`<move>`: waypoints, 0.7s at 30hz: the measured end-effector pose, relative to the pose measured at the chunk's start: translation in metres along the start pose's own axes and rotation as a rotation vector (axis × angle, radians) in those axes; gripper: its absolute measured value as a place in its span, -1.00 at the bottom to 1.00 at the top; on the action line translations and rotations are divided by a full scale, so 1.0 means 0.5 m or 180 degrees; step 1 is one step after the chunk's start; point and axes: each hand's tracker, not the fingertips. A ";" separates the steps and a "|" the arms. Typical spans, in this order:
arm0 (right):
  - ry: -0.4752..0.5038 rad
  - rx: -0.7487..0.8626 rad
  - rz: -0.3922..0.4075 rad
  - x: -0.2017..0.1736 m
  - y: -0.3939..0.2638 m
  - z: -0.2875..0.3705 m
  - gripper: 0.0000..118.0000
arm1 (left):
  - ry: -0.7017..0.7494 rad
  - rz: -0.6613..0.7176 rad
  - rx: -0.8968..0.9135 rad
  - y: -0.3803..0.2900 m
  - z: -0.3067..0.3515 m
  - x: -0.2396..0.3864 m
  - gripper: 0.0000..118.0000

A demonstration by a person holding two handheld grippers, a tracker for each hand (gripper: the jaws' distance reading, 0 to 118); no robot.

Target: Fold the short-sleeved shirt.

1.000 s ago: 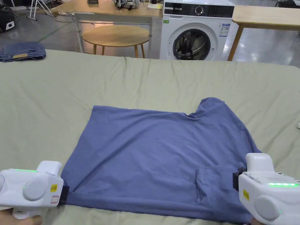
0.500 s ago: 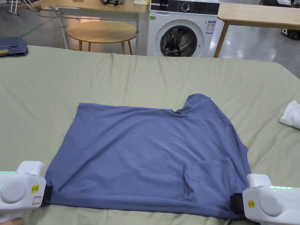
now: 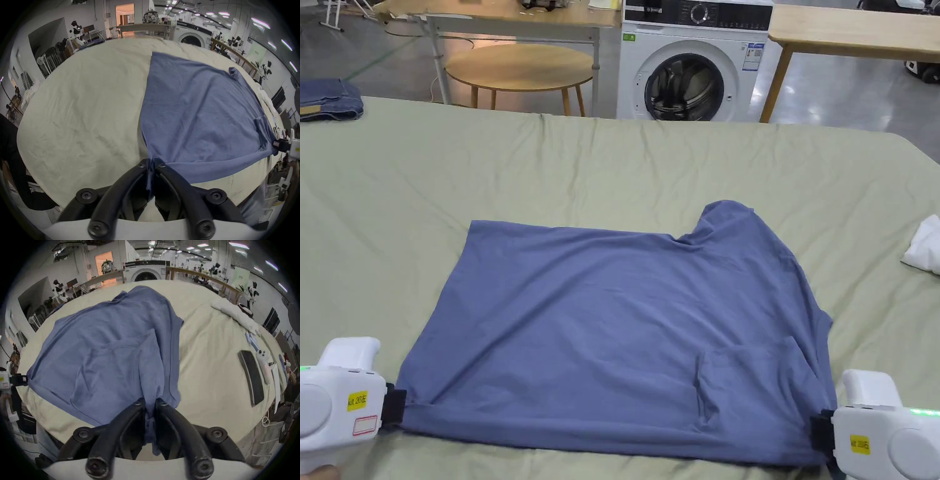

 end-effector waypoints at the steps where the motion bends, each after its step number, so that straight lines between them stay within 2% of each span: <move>1: -0.0012 0.0048 0.0026 -0.001 0.005 0.007 -0.85 | -0.0013 0.0003 0.0064 0.004 0.009 0.001 -0.99; 5: -0.0081 0.0261 0.0137 -0.012 0.032 0.031 -0.85 | -0.0107 0.0013 0.0321 0.038 0.037 0.005 -0.99; 9: -0.0064 0.0445 0.0080 -0.028 0.080 0.057 -0.85 | -0.0150 0.0013 0.0575 0.090 0.047 0.008 -0.99; 16: 0.0006 0.0593 -0.0046 -0.008 0.227 0.021 -0.85 | -0.0195 0.0041 0.0745 0.220 0.005 0.005 -0.99; 18: 0.0061 0.0590 -0.0131 0.001 0.275 -0.005 -0.85 | -0.0157 0.0045 0.0769 0.255 -0.020 0.004 -0.99; 21: 0.0072 0.0591 -0.0118 0.000 0.339 -0.064 -0.85 | -0.0146 0.0088 0.0771 0.306 -0.066 0.007 -0.99</move>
